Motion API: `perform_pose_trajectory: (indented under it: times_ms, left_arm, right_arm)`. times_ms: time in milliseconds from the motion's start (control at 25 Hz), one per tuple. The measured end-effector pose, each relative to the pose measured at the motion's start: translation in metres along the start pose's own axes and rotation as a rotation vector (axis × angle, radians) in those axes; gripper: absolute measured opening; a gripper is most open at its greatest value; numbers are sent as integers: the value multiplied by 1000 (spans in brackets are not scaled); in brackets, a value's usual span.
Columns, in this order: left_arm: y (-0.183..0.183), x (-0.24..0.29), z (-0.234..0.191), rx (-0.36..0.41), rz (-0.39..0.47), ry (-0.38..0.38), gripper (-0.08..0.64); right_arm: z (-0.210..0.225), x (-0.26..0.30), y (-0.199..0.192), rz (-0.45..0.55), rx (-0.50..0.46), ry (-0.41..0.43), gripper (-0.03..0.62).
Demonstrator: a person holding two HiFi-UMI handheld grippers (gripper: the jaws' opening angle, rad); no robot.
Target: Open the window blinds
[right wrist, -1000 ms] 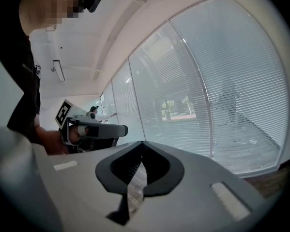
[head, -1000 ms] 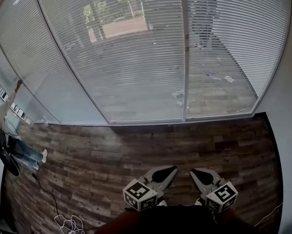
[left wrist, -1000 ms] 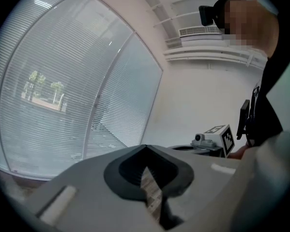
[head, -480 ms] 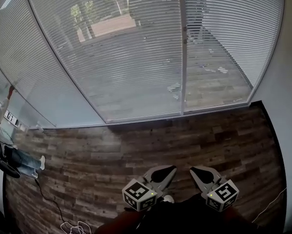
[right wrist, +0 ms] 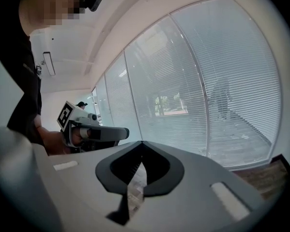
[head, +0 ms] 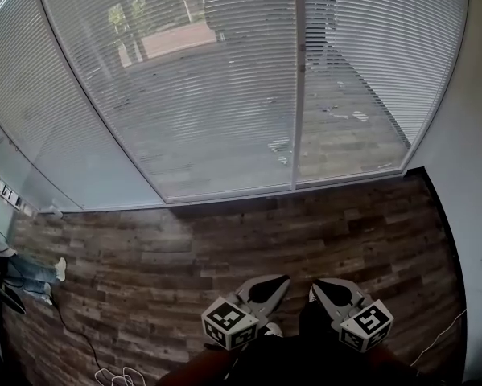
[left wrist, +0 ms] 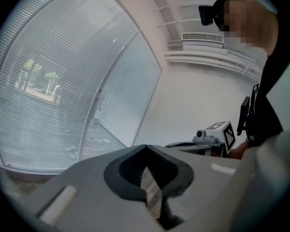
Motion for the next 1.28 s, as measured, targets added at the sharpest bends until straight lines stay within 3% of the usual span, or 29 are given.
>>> perform_pose_trajectory:
  times_ms: [280, 880, 1160, 1280]
  left_arm:
    - [-9, 26, -24, -39, -29, 46, 0]
    - [75, 153, -92, 32, 15, 113, 0]
    - [67, 204, -100, -34, 19, 135, 0]
    - [66, 227, -107, -23, 7, 159, 0]
  right_arm:
    - [45, 28, 4, -4, 18, 34, 26]
    - [186, 78, 77, 89, -14, 94, 26]
    - [242, 75, 78, 88, -2, 140, 26]
    - [270, 78, 73, 78, 19, 147, 26]
Point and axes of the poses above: the fingertips, and each gripper's own axes: x forward along the fingers, z to its right, y out of its top, the point moved 6 cm from there along -x, backward along the fingers, and after that the axes turned 4 degrees about -y, right-handed, at the moved point
